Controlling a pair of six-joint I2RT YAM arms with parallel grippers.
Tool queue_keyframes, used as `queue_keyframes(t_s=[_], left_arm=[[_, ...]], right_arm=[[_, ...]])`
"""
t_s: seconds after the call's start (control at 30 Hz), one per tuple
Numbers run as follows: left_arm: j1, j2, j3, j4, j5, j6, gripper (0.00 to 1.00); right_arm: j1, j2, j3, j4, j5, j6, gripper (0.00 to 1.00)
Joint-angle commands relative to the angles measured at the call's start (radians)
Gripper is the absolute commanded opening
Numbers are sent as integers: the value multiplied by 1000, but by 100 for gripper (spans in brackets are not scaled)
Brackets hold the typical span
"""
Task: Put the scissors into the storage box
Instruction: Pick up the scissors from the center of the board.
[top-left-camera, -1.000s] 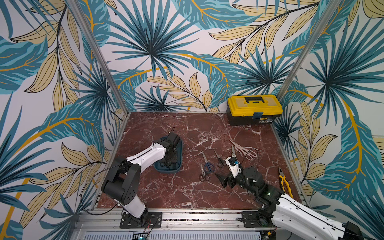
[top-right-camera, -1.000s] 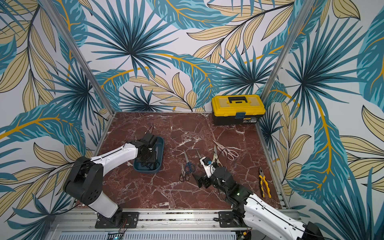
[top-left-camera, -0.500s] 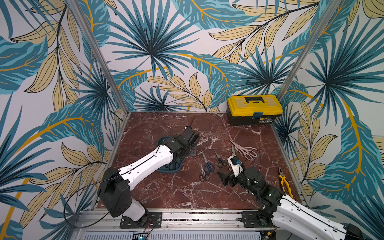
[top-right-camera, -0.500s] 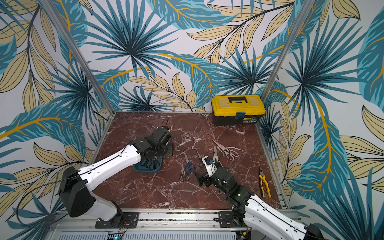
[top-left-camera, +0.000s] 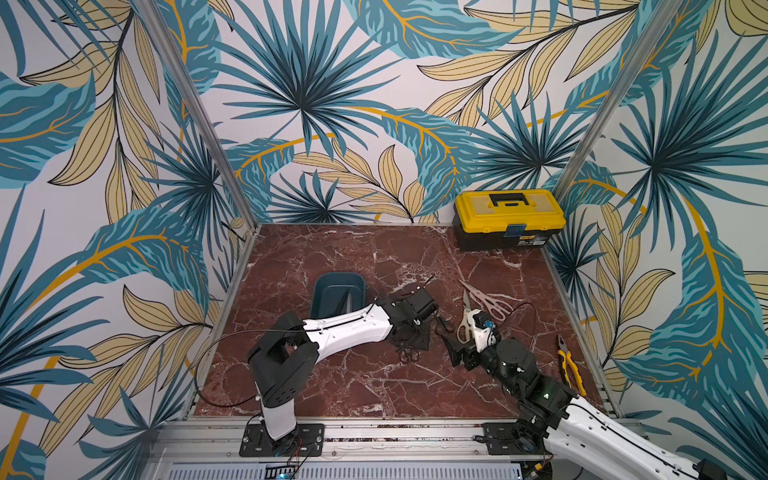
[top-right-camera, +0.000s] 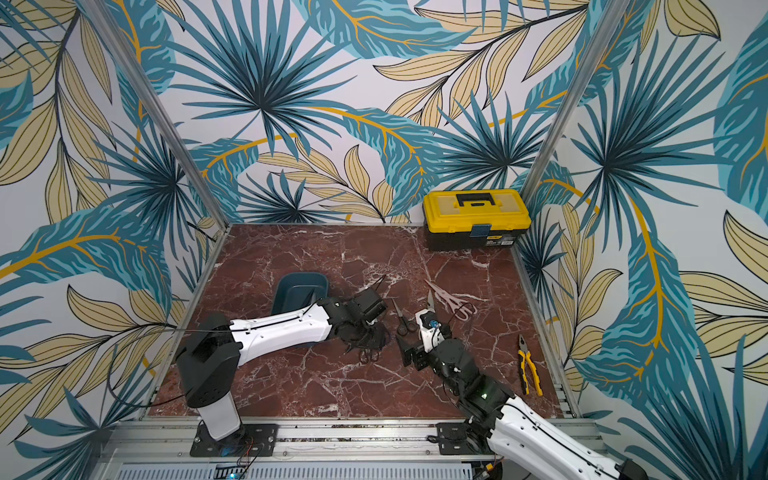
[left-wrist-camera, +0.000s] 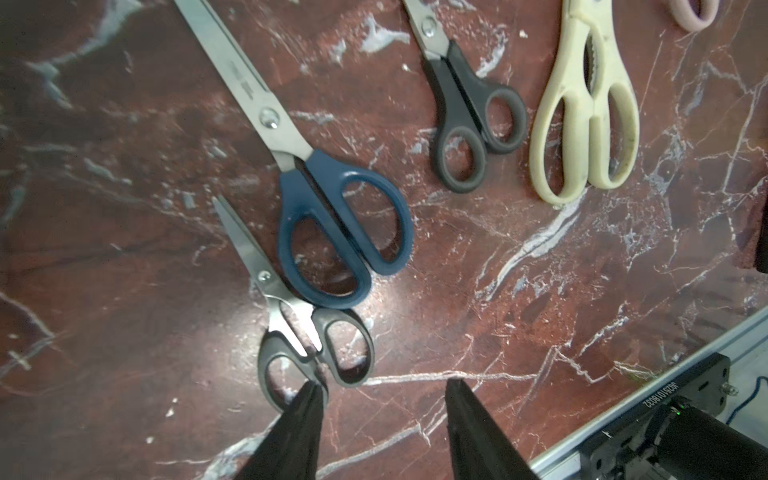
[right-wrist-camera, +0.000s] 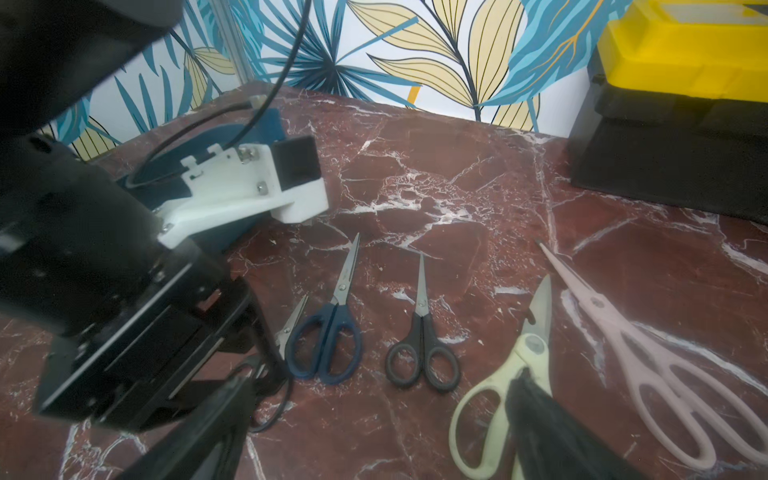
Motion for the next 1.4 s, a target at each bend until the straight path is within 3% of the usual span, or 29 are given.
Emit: queue_keyframes(t_s=[0.0,0.47,1.1,1.37], left_arm=[[-7,-6,0,1,8,-27,55],[-8,27,47,-45,-29,30,64],[-37,78,68,-112,0,15,63],[-37,92,56,-121,-40,4,57]], right_arm=[[5,8,-4,0,-7,6,100],[5,50,9,10,-56,-5,100],[5,37,2,13,-66,-3,100],[5,56,8,17,-80,-6,100]])
